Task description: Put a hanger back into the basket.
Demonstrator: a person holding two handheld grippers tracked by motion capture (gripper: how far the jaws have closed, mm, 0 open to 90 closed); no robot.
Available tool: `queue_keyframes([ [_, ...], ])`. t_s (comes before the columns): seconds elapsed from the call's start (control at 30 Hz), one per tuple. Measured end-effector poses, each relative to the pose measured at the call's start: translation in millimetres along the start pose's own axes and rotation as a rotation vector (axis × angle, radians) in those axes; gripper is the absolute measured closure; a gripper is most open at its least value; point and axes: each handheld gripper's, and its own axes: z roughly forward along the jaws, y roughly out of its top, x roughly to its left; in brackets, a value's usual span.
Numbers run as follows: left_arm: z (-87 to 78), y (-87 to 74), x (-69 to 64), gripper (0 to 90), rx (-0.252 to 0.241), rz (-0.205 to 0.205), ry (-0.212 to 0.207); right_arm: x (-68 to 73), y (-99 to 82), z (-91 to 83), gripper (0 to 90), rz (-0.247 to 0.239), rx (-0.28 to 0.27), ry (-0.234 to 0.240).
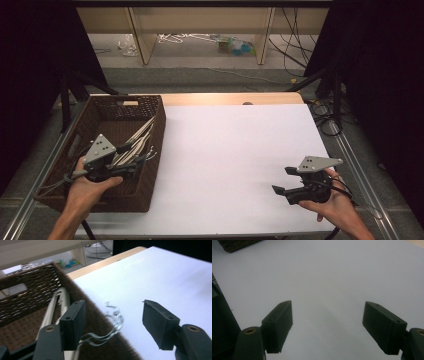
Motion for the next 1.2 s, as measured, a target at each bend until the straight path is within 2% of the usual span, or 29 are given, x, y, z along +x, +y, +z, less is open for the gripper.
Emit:
queue_keyframes([
  [0.1,0.1,2.8,-11.0,32.4,-0.017,0.013,-0.021,1.7,-0.3,0.7,24.5,0.001,-0.016,-0.013],
  [0.3,1.1,9.8,-33.6,27.3,-0.045,0.019,-0.053,6.4,-1.4,2.9,22.9,0.017,-0.071,-0.010],
  [0.37,3.0,11.3,-42.6,22.7,-0.048,0.029,-0.061,7.3,-2.0,4.3,22.2,0.027,-0.090,-0.006],
  [0.43,4.2,11.8,-47.1,22.5,-0.051,0.025,-0.070,8.6,-3.0,6.1,20.7,0.026,-0.105,-0.006],
  [0.47,6.3,12.0,-55.0,22.5,-0.061,0.017,-0.090,9.3,-3.6,6.7,20.2,0.029,-0.109,-0.002],
  [0.57,9.8,11.9,-64.0,21.6,-0.072,0.008,-0.117,11.6,-5.4,10.2,19.0,0.031,-0.125,-0.001],
  [0.63,12.1,11.6,-68.7,21.3,-0.067,0.023,-0.125,12.4,-6.1,11.4,18.0,0.026,-0.140,0.001],
  [0.7,13.8,11.3,-71.2,20.6,-0.064,0.021,-0.134,13.2,-6.4,11.9,17.7,0.031,-0.148,-0.001],
  [0.73,15.7,11.0,-73.9,20.6,-0.062,0.026,-0.142,13.8,-6.5,12.4,17.5,0.035,-0.146,0.017],
  [0.8,20.3,9.4,-80.0,20.3,-0.057,0.026,-0.154,15.2,-7.9,12.2,17.6,0.026,-0.164,-0.003],
  [0.87,23.0,7.9,-83.4,19.9,-0.057,0.042,-0.159,16.4,-8.5,12.9,17.5,0.029,-0.160,0.005],
  [1.0,27.3,5.1,-91.2,19.7,-0.056,0.040,-0.166,19.1,-8.9,14.2,17.7,0.027,-0.170,0.005],
  [1.03,28.6,4.3,-92.7,19.7,-0.056,0.058,-0.164,20.4,-9.0,14.4,17.7,0.032,-0.174,0.003],
  [1.13,31.0,1.2,-97.6,19.6,-0.058,0.043,-0.172,21.8,-8.7,13.4,17.7,0.033,-0.175,0.017],
  [1.17,32.3,-2.2,-102.1,19.6,-0.066,0.046,-0.181,23.5,-9.0,12.4,17.7,0.027,-0.199,-0.002],
  [1.2,32.8,-4.2,-104.3,19.6,-0.066,0.051,-0.181,24.5,-9.2,12.4,17.6,0.033,-0.208,0.003],
])
